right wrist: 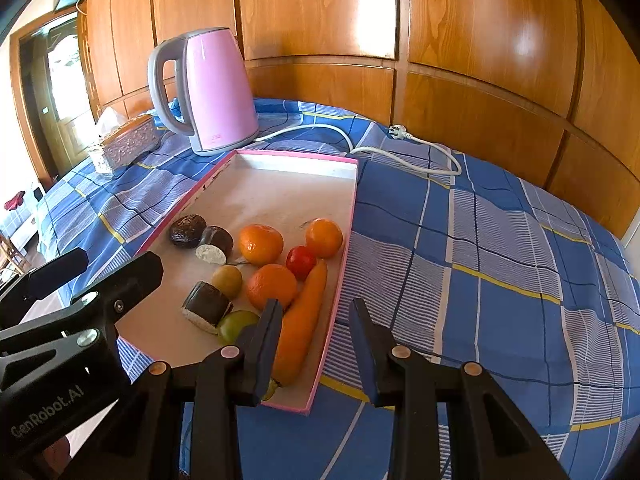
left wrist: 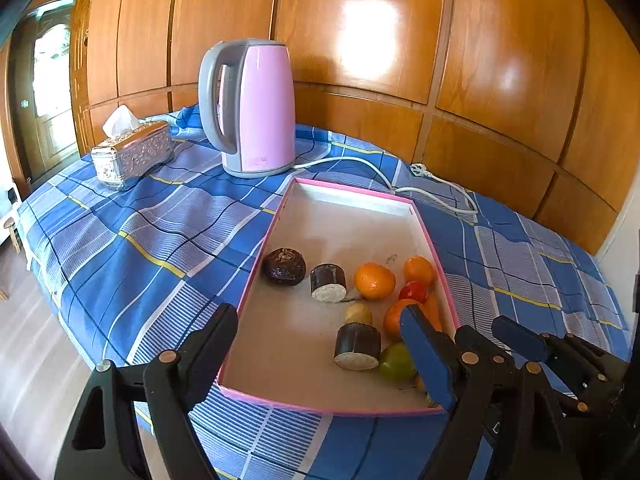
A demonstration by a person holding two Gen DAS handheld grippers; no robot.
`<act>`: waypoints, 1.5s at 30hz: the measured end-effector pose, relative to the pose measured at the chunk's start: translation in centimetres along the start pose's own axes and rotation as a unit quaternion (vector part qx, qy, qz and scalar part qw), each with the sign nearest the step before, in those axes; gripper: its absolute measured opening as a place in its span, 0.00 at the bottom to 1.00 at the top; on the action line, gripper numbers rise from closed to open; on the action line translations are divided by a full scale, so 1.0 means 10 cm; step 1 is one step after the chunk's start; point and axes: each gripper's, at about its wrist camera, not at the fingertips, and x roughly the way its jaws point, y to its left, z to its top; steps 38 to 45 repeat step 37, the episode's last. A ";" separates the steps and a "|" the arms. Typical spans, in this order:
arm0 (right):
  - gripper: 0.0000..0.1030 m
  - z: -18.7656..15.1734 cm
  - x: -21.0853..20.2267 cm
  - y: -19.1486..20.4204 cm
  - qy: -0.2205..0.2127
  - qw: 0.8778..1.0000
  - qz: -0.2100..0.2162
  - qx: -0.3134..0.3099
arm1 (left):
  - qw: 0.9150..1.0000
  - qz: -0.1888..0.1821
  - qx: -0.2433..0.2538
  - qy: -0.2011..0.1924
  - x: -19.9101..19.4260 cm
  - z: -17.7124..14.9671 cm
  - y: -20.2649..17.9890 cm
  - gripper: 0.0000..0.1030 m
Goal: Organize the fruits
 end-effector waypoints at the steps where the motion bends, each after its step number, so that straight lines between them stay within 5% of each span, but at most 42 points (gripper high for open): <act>1: 0.34 -0.01 0.00 0.01 0.000 1.000 0.000 0.000 | 1.000 0.000 0.000 0.000 -0.01 0.00 0.00 0.81; 45: 0.34 -0.03 -0.02 0.00 -0.003 1.000 0.001 0.001 | 1.000 -0.011 0.002 -0.013 -0.04 0.02 -0.01 0.81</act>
